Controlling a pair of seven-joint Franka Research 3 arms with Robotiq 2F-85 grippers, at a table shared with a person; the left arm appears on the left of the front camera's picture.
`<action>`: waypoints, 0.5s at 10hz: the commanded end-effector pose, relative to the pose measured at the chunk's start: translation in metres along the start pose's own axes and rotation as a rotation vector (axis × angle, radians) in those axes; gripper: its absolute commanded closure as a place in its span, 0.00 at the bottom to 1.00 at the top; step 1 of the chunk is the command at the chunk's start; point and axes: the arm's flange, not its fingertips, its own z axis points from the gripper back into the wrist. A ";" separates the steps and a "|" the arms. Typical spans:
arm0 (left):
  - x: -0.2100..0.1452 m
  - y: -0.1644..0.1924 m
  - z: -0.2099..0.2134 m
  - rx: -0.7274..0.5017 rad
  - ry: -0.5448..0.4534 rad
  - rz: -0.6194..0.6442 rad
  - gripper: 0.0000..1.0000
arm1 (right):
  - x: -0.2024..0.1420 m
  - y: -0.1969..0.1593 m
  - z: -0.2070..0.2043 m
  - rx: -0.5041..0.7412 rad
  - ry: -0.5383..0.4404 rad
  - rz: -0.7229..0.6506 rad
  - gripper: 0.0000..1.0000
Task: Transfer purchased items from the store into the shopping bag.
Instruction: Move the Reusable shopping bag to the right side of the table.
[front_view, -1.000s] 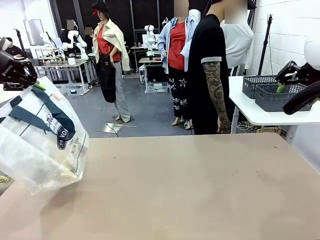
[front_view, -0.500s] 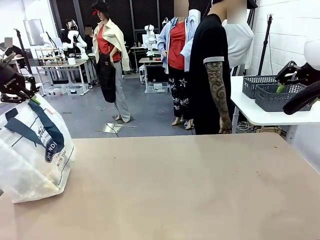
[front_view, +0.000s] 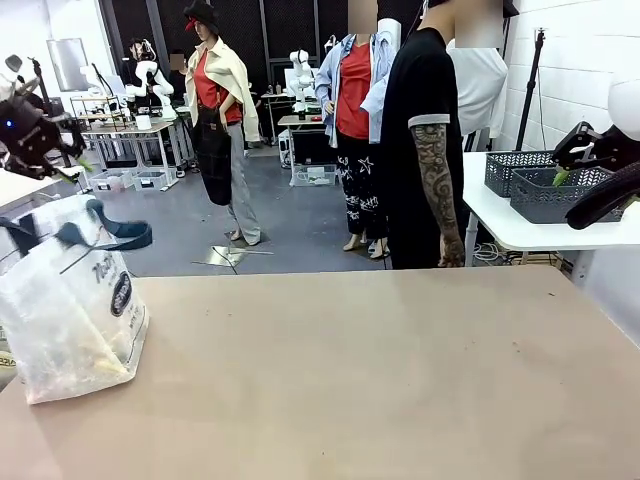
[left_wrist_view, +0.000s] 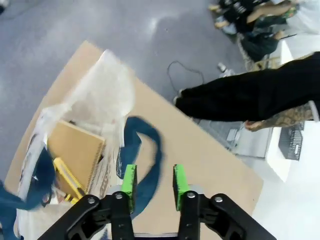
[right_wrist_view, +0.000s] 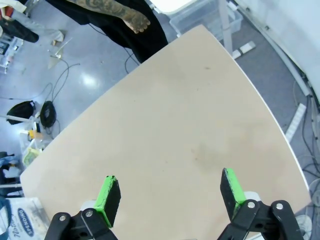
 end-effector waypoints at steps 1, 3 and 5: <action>-0.027 -0.020 0.005 -0.091 -0.076 -0.138 0.21 | 0.000 -0.001 -0.001 -0.011 0.003 0.016 0.00; -0.069 -0.089 -0.007 -0.027 -0.057 -0.352 0.21 | 0.000 -0.001 -0.001 -0.011 0.003 0.016 0.00; -0.102 -0.162 -0.054 0.053 0.076 -0.521 0.21 | 0.000 -0.001 -0.001 -0.011 0.003 0.016 0.00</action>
